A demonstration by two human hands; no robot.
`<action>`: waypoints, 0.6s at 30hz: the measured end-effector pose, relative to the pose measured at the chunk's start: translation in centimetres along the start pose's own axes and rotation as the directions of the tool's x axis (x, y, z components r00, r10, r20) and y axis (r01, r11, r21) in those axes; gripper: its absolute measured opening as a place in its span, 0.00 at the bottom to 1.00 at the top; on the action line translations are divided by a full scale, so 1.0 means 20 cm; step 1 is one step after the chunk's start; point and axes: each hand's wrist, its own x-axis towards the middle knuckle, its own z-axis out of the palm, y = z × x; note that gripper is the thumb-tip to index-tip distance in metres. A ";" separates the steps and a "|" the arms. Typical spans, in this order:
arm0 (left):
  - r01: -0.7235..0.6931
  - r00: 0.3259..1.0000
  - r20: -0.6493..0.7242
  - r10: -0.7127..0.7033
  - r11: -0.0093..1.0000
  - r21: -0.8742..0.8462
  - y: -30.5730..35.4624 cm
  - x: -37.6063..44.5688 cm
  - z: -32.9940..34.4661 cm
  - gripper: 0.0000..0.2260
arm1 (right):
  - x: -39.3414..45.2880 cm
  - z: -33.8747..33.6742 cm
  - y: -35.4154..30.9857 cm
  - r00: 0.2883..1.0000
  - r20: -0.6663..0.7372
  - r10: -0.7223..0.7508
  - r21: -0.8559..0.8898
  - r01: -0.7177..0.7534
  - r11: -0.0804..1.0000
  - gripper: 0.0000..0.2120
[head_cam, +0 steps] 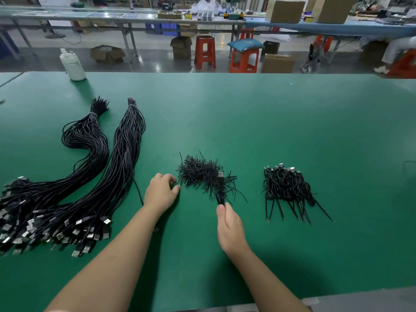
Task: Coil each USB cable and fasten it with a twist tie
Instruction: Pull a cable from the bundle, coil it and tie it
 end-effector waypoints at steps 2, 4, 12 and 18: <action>0.027 0.998 -0.061 -0.025 0.999 0.026 0.03 0.01 0.02 0.03 | 0.00 0.00 0.00 1.000 0.007 -0.020 0.007 0.020 1.000 0.17; 0.044 0.997 -0.071 -0.041 0.998 0.049 0.05 0.01 0.02 0.05 | 0.00 0.00 0.01 0.999 0.025 -0.034 -0.010 0.034 0.999 0.18; -0.008 0.999 0.036 0.003 0.992 0.126 0.03 -0.01 -0.03 0.06 | 0.02 0.00 0.03 0.996 0.086 -0.021 -0.079 0.028 0.996 0.17; 0.004 0.996 0.094 -0.003 1.000 -0.013 -0.01 -0.13 -0.11 0.02 | 0.02 0.00 0.03 0.988 0.154 -0.005 -0.095 0.019 0.995 0.19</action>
